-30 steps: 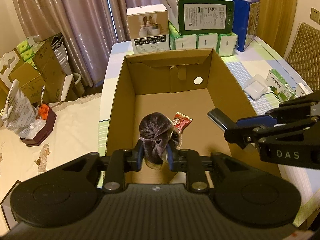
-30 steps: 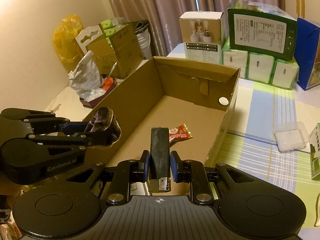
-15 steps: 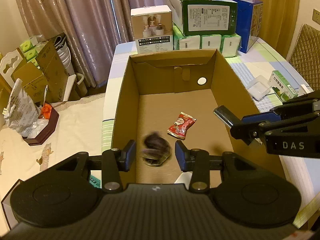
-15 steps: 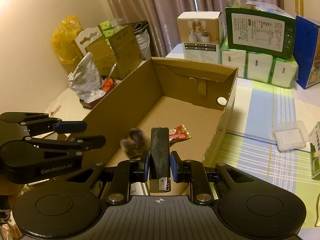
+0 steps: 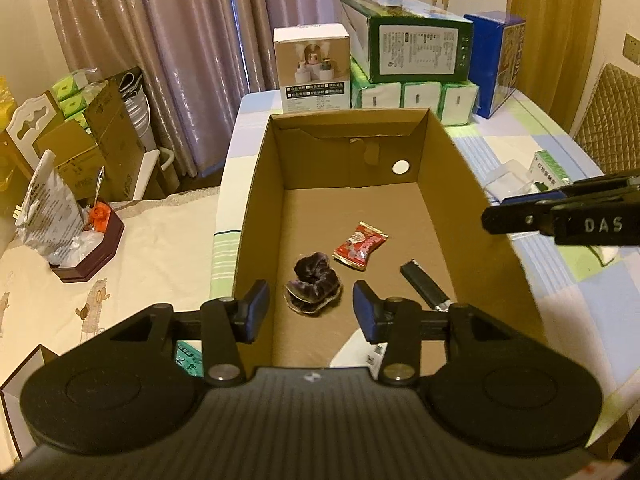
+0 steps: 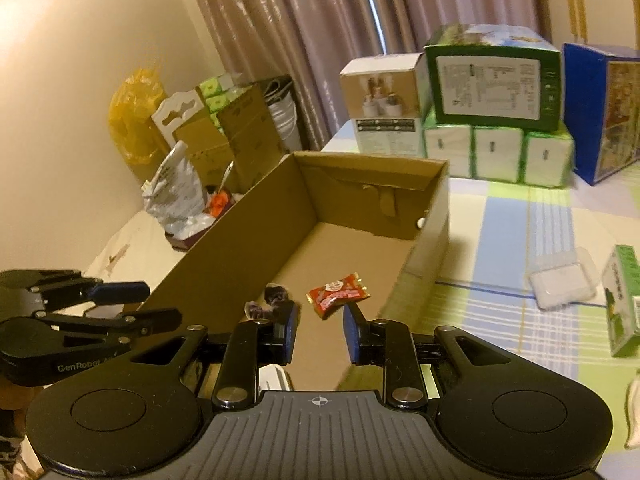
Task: Organize objects
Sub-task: 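Open the left tool into the box while the right tool releases the lighter inside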
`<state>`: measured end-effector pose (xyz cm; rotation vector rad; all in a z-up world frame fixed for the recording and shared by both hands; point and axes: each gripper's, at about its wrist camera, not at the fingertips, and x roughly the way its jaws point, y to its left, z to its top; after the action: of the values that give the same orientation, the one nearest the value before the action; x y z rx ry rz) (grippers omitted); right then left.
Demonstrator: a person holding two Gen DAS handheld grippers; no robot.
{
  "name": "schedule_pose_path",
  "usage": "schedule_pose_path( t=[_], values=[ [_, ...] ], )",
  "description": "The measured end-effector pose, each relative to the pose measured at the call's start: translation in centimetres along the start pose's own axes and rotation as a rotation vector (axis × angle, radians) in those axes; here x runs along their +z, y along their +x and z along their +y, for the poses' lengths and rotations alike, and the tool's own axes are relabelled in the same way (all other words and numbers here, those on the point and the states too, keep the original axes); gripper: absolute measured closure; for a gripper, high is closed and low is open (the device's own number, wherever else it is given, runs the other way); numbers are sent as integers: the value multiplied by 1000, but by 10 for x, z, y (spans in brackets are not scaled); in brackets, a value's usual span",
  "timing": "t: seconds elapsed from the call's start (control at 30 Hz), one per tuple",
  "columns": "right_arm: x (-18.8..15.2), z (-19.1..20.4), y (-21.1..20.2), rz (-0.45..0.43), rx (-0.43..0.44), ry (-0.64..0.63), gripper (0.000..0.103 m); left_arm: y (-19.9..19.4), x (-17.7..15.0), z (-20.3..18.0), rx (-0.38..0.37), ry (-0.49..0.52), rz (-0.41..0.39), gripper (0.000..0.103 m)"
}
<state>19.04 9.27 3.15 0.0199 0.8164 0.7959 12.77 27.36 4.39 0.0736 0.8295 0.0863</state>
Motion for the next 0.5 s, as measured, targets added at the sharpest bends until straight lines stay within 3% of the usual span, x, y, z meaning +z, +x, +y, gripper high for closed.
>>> schedule_pose_path(
  t=[0.13,0.3,0.37,0.43,0.5],
  values=[
    [-5,-1,-28,-23,4,22,80,-17,-5,-7,-9,-23,-20,62],
    [-20,1,-67,-50,-6,23,75,-44,-16,-24,-23,-46,-51,52],
    [-29,1,-82,-65,-20,20,48,-53,-21,-31,-29,-56,-53,51],
    [-39,1,-99,-87,-38,10,38,-63,-25,-38,-36,-69,-60,47],
    [-49,0,-112,-92,-45,9,36,-73,-30,-44,-39,-82,-72,38]
  ],
)
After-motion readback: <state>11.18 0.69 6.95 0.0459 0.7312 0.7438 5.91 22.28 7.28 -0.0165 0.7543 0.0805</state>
